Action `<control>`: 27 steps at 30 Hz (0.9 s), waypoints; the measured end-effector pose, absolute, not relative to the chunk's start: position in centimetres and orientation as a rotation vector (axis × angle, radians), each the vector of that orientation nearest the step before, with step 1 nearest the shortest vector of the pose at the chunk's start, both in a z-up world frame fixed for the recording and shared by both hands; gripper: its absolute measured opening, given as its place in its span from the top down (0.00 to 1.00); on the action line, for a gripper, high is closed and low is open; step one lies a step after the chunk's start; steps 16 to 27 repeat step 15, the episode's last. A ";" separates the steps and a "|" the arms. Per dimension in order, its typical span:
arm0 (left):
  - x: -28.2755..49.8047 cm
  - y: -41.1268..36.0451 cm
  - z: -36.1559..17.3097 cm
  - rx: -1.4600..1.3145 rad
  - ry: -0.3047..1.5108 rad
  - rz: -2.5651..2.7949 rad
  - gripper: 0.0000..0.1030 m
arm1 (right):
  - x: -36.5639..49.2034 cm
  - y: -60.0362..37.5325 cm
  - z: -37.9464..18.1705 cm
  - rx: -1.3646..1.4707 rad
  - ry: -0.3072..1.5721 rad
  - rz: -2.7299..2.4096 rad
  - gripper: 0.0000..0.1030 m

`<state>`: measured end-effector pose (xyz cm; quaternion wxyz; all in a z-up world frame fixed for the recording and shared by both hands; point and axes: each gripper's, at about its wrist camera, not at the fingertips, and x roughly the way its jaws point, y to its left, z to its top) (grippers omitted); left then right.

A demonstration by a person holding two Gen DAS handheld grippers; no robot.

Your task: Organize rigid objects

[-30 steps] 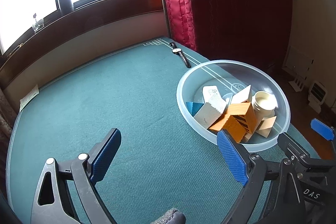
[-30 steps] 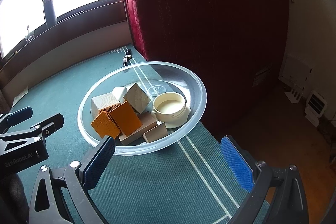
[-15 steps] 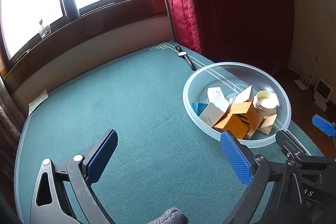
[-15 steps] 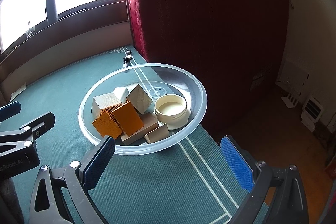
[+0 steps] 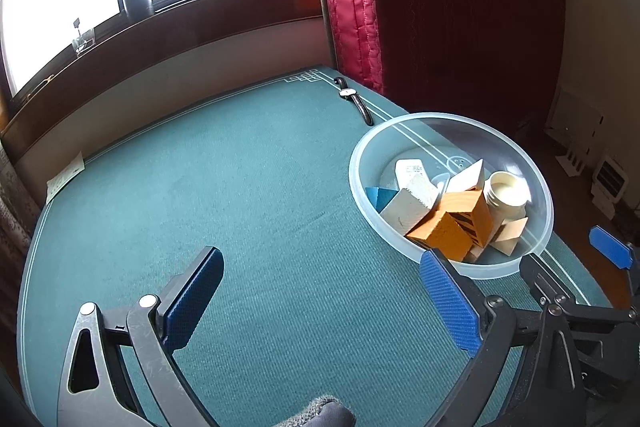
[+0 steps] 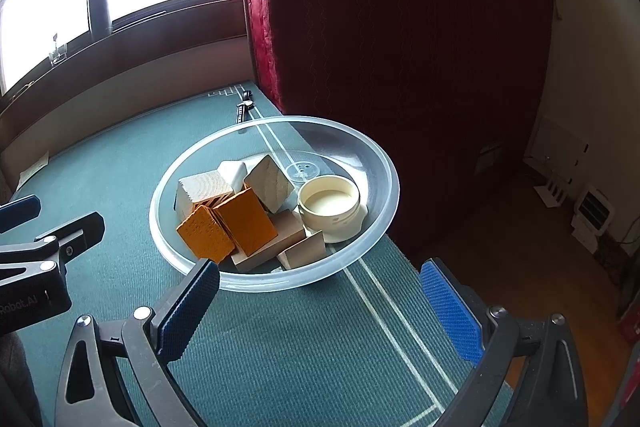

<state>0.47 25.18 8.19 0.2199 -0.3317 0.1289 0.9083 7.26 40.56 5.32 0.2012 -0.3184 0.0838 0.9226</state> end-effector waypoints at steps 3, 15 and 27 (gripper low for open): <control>0.4 25.2 8.1 -0.923 0.347 2.501 0.04 | 7.2 40.5 5.2 -0.893 0.234 2.577 0.01; 0.1 24.7 7.7 -0.926 0.343 2.497 0.04 | 7.1 40.3 5.1 -0.905 0.243 2.578 0.01; 0.1 24.7 7.7 -0.926 0.343 2.497 0.04 | 7.1 40.3 5.1 -0.905 0.243 2.578 0.01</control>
